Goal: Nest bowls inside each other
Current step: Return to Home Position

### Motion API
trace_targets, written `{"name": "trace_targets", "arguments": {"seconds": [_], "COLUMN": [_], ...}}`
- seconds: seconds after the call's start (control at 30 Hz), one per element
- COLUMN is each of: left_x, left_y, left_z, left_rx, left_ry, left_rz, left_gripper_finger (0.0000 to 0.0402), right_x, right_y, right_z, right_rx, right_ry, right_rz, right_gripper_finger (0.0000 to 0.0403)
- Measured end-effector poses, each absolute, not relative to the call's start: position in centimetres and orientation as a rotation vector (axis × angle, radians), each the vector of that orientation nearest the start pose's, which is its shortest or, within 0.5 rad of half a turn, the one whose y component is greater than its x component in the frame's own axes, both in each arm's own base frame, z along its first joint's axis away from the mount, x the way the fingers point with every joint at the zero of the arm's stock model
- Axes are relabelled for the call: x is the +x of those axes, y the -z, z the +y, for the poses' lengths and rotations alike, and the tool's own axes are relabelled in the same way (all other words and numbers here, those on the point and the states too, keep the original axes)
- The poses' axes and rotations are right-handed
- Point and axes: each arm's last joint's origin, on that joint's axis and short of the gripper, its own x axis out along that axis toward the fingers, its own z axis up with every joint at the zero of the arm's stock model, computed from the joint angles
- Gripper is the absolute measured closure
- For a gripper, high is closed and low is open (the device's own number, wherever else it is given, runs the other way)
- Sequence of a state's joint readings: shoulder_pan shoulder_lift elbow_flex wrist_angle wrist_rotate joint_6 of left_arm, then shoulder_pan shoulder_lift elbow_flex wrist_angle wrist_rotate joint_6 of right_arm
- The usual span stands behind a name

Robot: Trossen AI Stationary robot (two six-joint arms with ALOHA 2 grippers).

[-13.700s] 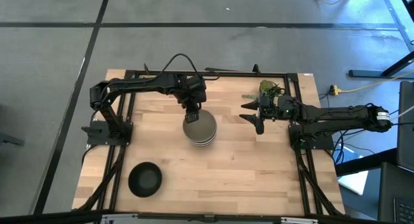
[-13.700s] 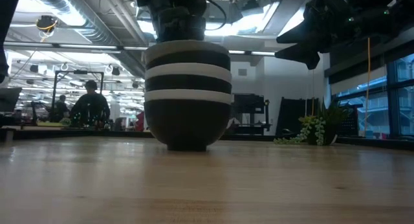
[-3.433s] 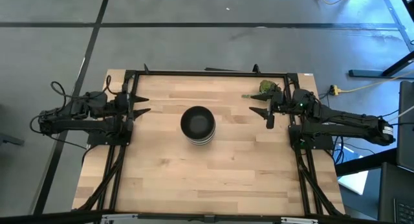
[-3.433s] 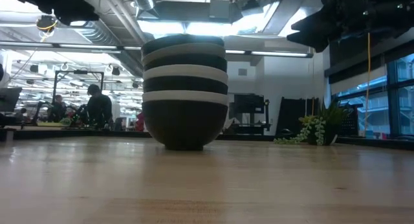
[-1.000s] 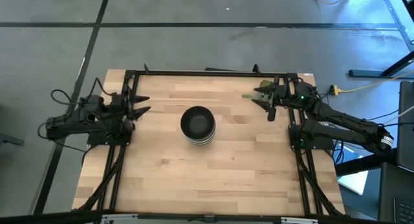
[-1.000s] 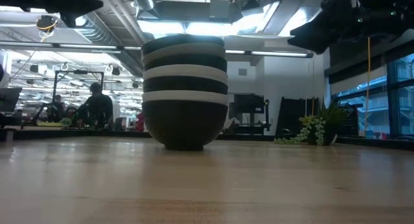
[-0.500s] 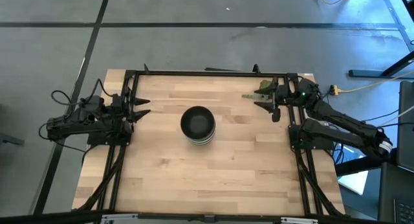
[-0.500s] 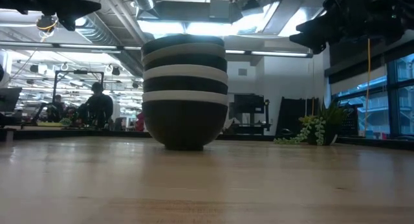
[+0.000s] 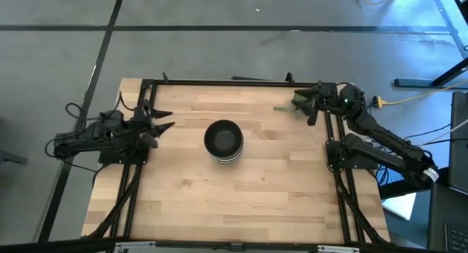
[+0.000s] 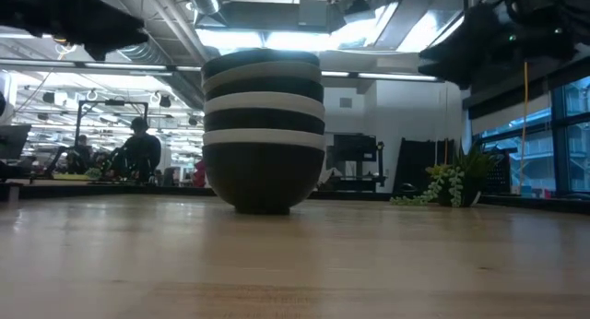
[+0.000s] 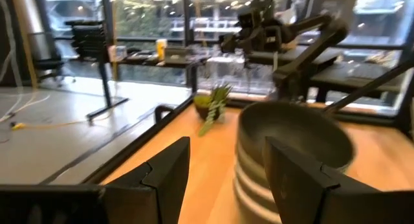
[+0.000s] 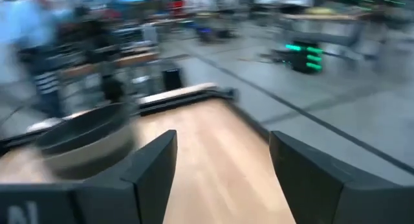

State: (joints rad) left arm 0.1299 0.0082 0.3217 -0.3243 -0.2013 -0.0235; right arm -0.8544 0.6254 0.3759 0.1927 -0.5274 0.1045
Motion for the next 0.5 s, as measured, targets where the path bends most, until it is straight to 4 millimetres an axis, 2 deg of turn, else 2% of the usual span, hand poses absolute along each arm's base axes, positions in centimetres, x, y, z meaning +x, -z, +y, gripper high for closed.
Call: {"name": "trace_targets", "arguments": {"seconds": [0.17,0.37,0.5], "left_x": [7.0,7.2,7.3], "left_y": [-22.6,-22.0,-21.3], "left_z": [1.6,1.7,2.0], "left_rx": [-0.011,0.041,0.048], "left_ry": [-0.368,-0.406,-0.502], "left_rz": [0.046,0.072,0.095], "left_gripper_finger": [0.0212,0.0212,0.0212], "right_x": [10.7,10.5,10.5], "right_y": [-23.2,-21.1,-20.7], "right_z": [-10.9,-10.7,-10.7], "right_rx": [0.176,0.19,0.198], "right_ry": [0.531,0.545,0.546], "right_rz": [0.046,0.062,0.068], "right_gripper_finger": [0.0155,0.0155,0.0155]}}
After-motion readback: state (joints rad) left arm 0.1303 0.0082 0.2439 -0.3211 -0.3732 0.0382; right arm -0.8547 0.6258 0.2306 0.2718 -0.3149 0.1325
